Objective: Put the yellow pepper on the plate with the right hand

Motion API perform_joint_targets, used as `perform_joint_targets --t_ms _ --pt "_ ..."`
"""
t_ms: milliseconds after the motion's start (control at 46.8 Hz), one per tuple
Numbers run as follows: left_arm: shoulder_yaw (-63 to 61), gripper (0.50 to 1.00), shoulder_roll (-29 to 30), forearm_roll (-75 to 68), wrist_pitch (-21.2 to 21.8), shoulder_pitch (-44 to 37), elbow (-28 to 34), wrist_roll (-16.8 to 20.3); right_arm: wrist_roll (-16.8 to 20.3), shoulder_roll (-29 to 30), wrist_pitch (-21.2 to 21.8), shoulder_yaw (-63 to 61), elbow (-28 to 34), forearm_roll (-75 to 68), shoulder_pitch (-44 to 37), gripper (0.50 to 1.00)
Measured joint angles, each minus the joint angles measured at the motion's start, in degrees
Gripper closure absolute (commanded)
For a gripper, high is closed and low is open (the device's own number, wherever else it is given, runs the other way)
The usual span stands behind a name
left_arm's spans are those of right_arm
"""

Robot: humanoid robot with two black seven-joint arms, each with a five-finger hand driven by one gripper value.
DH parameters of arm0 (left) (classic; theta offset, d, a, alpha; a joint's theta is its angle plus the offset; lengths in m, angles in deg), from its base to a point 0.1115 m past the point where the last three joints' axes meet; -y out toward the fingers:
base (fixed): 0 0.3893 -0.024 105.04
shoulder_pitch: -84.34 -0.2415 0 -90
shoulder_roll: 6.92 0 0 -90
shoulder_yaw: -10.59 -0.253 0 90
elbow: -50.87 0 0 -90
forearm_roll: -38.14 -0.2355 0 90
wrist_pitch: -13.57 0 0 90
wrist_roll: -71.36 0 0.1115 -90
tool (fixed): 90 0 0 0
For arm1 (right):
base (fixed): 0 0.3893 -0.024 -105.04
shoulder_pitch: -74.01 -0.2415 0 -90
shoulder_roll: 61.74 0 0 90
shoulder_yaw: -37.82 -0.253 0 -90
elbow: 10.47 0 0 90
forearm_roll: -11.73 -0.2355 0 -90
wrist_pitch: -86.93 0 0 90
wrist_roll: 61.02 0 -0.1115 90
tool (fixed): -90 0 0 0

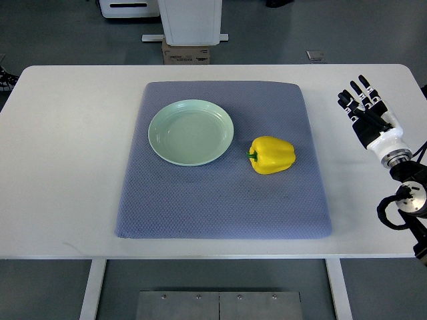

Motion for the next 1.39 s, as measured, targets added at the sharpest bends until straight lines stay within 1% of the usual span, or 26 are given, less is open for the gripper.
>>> perform_joint_targets --t_ms 834,984,1390 --pt "0.0 0.5 0.0 0.1 0.0 0.0 0.0 0.0 0.2 -0.1 0.2 -0.2 0.0 0.0 0.1 0.5" --pt "0.0 0.5 0.0 0.1 0.0 0.0 0.0 0.0 0.2 -0.2 0.1 -0.2 -1.2 0.0 0.0 0.5" --pt "0.0 0.5 0.0 0.1 0.0 0.0 0.0 0.0 0.1 -1.1 0.0 -0.2 -2.3 0.0 -0.5 0.5"
